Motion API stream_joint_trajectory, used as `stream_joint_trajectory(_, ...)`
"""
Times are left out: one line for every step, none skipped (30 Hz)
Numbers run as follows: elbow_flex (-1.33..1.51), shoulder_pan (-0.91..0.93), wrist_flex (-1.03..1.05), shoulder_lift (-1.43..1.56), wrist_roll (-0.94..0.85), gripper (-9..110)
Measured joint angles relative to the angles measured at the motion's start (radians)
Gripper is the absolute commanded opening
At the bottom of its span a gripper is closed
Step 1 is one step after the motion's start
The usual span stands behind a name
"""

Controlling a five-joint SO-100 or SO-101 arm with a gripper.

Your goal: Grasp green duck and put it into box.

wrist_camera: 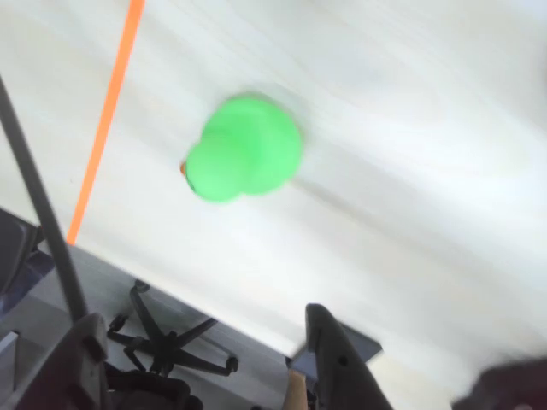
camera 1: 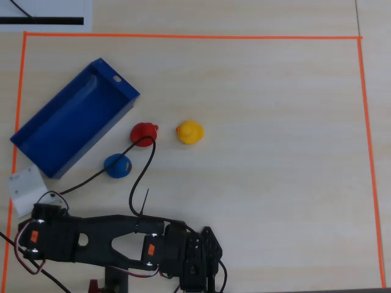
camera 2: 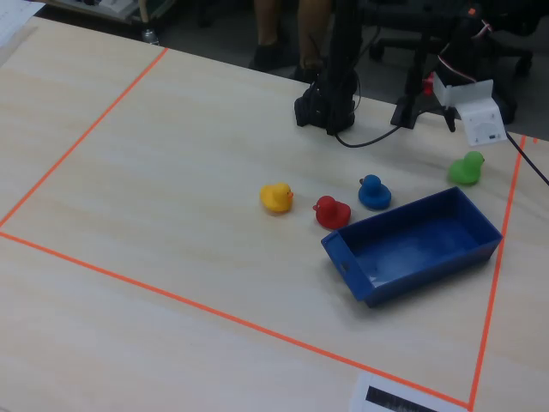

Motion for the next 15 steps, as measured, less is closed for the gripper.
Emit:
stream_joint_trajectory(0.0,0.002,-0.02,-0.02,0.0,32)
stream_joint_trajectory(0.0,0.002,-0.04,-0.035,0.0,32)
stream_joint_trajectory(0.0,0.0,-0.057,-0.044,0.0,32)
stream_joint_trajectory(0.0,-0.003,-0.072,-0.051,0.0,32)
stream_joint_trajectory(0.0,-0.005,-0.086,-0.055,0.0,32)
stream_joint_trajectory(0.0,-0.006,-0.097,-0.06,0.0,32)
stream_joint_trajectory(0.0,-0.009,-0.104,-0.066,0.0,32)
stream_joint_trajectory(0.0,-0.012,-0.11,-0.072,0.0,32)
stream_joint_trajectory(0.0,-0.017,-0.115,-0.075,0.0,32)
stream_joint_trajectory(0.0,-0.02,-0.118,-0.077,0.0,32)
stream_joint_trajectory(0.0,-0.023,-0.124,-0.077,0.005,32)
stream_joint_trajectory(0.0,-0.026,-0.132,-0.077,0.008,32)
stream_joint_trajectory(0.0,-0.026,-0.14,-0.077,0.009,32)
stream_joint_trajectory(0.002,-0.026,-0.152,-0.077,0.009,32)
stream_joint_trajectory(0.009,-0.026,-0.164,-0.077,0.011,32)
